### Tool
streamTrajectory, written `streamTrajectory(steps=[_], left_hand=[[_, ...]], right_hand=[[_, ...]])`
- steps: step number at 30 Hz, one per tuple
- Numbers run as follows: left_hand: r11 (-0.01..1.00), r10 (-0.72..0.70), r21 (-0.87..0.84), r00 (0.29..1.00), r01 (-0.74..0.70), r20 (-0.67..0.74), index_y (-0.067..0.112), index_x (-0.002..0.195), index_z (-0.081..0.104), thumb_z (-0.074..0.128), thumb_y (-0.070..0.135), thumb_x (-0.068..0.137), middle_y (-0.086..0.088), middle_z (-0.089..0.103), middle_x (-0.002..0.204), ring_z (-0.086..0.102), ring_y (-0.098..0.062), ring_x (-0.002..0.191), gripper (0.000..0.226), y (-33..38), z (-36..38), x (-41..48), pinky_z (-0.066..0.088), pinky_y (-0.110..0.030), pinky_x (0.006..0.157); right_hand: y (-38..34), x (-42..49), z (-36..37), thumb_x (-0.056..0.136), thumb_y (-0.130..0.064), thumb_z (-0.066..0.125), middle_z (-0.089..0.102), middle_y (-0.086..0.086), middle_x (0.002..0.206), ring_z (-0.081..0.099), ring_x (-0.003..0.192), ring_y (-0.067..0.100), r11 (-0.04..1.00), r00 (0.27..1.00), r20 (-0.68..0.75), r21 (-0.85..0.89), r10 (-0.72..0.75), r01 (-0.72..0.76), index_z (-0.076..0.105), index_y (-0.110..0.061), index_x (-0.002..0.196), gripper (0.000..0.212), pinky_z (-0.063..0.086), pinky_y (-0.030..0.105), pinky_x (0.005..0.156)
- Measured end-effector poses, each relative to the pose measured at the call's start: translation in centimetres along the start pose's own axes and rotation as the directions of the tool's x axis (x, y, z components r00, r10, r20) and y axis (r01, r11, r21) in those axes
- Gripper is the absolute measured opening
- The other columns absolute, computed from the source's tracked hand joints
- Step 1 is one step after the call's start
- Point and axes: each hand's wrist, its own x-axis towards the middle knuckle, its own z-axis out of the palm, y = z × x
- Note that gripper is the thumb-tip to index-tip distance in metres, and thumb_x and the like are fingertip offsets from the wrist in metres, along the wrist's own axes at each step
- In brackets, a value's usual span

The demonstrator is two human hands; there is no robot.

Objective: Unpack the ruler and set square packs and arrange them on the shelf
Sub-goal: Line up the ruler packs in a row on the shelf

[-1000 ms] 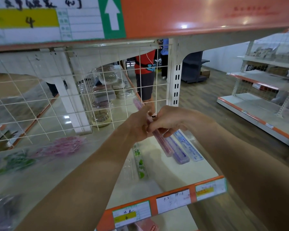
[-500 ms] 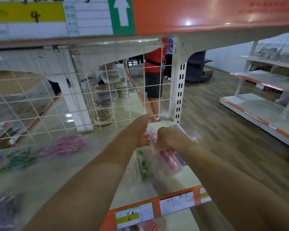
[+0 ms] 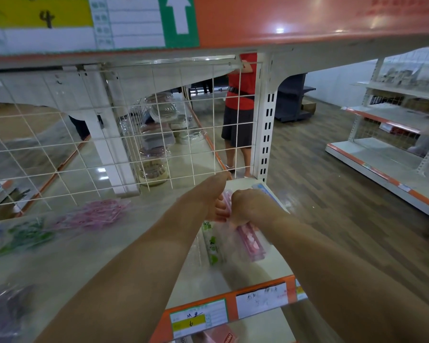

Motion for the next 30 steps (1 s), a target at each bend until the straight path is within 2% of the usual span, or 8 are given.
streamTrajectory(steps=[3,7,13,18,22,25,28,30], left_hand=[[1.0,0.005,0.0,1.0,-0.005,0.004,0.002,0.096,0.043,0.044,0.047,0.094,-0.018,0.058,0.083,0.062,-0.03,0.079,0.045,0.0,0.0,0.0,0.05,-0.041,0.082],[0.998,-0.004,0.057,1.0,0.005,-0.01,-0.001,0.084,0.046,0.044,0.051,0.092,-0.018,0.061,0.09,0.062,-0.03,0.087,0.053,-0.2,-0.2,0.6,0.05,-0.038,0.082],[0.996,-0.013,0.093,1.0,0.014,-0.016,-0.002,0.085,0.056,0.047,0.055,0.088,-0.021,0.066,0.105,0.065,-0.033,0.1,0.057,-0.3,-0.2,1.2,0.052,-0.04,0.089],[0.996,-0.017,0.087,1.0,0.018,-0.009,-0.006,0.087,0.053,0.05,0.054,0.088,-0.021,0.064,0.105,0.064,-0.033,0.1,0.06,-0.4,-0.2,1.3,0.051,-0.041,0.09],[0.995,0.021,0.102,0.998,-0.016,-0.054,-0.004,0.121,0.045,0.051,0.058,0.084,-0.017,0.055,0.107,0.058,-0.032,0.103,0.071,0.2,-2.0,1.7,0.049,-0.041,0.089],[0.996,0.058,0.073,0.992,-0.05,-0.109,0.0,0.122,0.044,0.049,0.057,0.087,-0.016,0.053,0.108,0.056,-0.031,0.096,0.067,0.8,-4.3,1.5,0.048,-0.041,0.085],[0.998,0.047,0.05,0.988,-0.04,-0.146,0.0,0.109,0.045,0.05,0.057,0.087,-0.014,0.054,0.098,0.057,-0.028,0.088,0.061,0.6,-6.1,1.1,0.048,-0.039,0.079],[0.999,0.033,0.033,0.988,-0.029,-0.153,0.0,0.103,0.048,0.049,0.057,0.087,-0.013,0.055,0.099,0.056,-0.026,0.087,0.059,0.0,-6.9,0.9,0.047,-0.039,0.081]], right_hand=[[0.1,-0.3,-0.2,0.081,-0.028,0.071,0.061,0.006,0.098,0.061,0.098,0.023,0.999,1.0,-0.001,0.035,-0.013,0.013,0.056,-0.009,0.114,0.041,0.044,0.029,0.077],[0.3,-0.8,-0.5,0.08,-0.025,0.072,0.054,0.004,0.088,0.052,0.079,0.02,0.996,1.0,-0.017,0.083,-0.024,0.025,0.057,-0.008,0.113,0.039,0.047,0.029,0.079],[0.4,-1.2,-0.6,0.08,-0.026,0.073,0.068,0.008,0.104,0.063,0.09,0.022,0.994,1.0,0.004,0.108,-0.031,0.031,0.058,-0.01,0.095,0.027,0.049,0.03,0.085],[0.4,-1.2,-0.5,0.081,-0.025,0.071,0.068,0.007,0.103,0.058,0.081,0.02,0.997,0.999,-0.013,0.058,-0.049,0.05,0.05,-0.014,0.085,0.025,0.048,0.028,0.08],[0.4,-1.1,-1.0,0.083,-0.023,0.069,0.058,0.004,0.076,0.054,0.076,0.021,0.995,0.988,-0.142,0.075,-0.054,0.065,0.058,-0.009,0.079,0.018,0.045,0.028,0.071],[-0.6,-1.2,-1.9,0.087,-0.021,0.066,0.049,0.0,0.056,0.053,0.06,0.018,0.99,0.988,-0.142,0.117,-0.067,0.084,0.044,-0.012,0.062,0.034,0.051,0.029,0.073],[-2.3,-0.8,-1.4,0.087,-0.022,0.063,0.055,0.001,0.052,0.052,0.052,0.015,0.988,0.992,-0.095,0.126,-0.081,0.093,0.055,-0.008,0.075,0.02,0.044,0.027,0.058],[-3.4,-0.7,-0.3,0.089,-0.024,0.06,0.061,0.005,0.079,0.062,0.078,0.021,0.987,0.99,-0.082,0.103,-0.113,0.121,0.059,-0.008,0.099,0.019,0.041,0.028,0.066]])
